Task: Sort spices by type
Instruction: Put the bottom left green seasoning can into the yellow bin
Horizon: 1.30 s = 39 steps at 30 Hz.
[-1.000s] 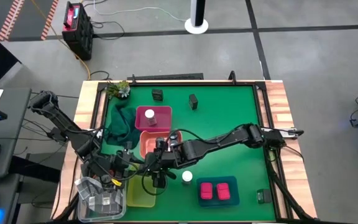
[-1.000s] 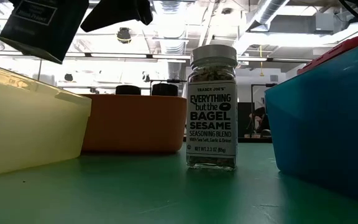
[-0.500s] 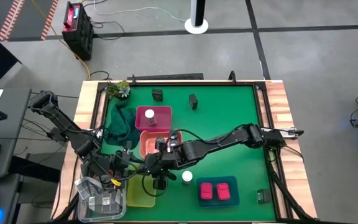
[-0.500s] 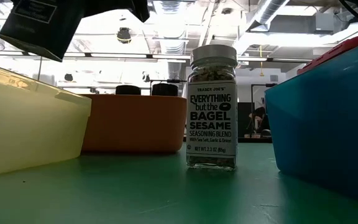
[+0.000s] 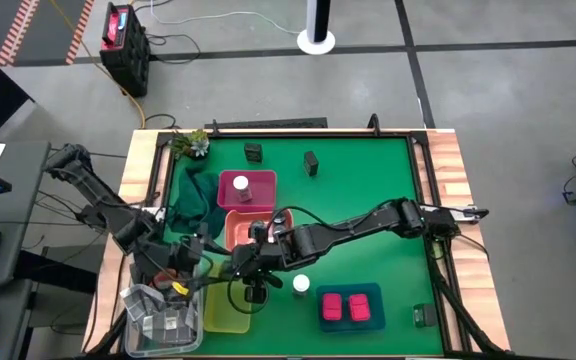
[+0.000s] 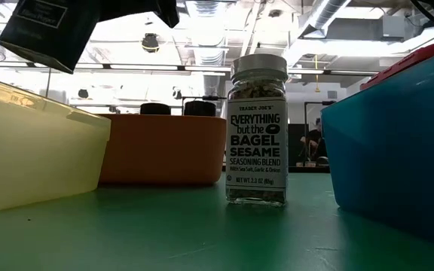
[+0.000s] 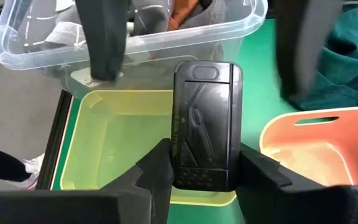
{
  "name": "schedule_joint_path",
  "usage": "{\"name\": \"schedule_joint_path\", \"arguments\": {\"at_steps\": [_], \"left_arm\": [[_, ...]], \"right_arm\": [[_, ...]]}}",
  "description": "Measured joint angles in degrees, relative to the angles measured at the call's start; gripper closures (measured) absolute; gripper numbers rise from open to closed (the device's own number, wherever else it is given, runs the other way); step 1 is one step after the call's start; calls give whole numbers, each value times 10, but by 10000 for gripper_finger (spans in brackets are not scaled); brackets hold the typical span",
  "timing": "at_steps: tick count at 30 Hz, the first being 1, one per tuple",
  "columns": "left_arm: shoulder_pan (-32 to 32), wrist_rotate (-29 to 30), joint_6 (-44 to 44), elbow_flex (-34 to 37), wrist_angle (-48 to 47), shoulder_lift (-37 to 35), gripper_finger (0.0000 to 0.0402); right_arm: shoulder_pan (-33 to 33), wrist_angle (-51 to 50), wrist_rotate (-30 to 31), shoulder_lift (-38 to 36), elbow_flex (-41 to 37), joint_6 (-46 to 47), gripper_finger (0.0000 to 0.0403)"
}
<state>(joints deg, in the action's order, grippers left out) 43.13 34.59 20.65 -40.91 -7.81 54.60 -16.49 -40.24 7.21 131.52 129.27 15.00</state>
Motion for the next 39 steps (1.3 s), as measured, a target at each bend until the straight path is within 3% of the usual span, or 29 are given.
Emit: {"name": "schedule_joint_path", "arguments": {"at_steps": [9, 16, 25, 32, 36, 39], "left_arm": [[-1, 6, 105, -37, -143, -82, 100], [-1, 45, 179, -37, -186, -165, 107], [-1, 79, 173, -37, -184, -245, 107], [-1, 105, 171, -37, -185, -258, 107], [-1, 105, 171, -37, -186, -257, 107], [-1, 105, 171, -37, -187, -257, 107]], "right_arm": [[-13, 53, -26, 23, 1, 15, 237], [-24, 75, -32, 61, 1, 39, 236], [-16, 74, -27, 91, 2, 47, 235], [7, 62, -27, 96, 0, 47, 233], [14, 57, -34, 95, 1, 52, 217], [22, 54, -72, 95, 1, 71, 192]]}}
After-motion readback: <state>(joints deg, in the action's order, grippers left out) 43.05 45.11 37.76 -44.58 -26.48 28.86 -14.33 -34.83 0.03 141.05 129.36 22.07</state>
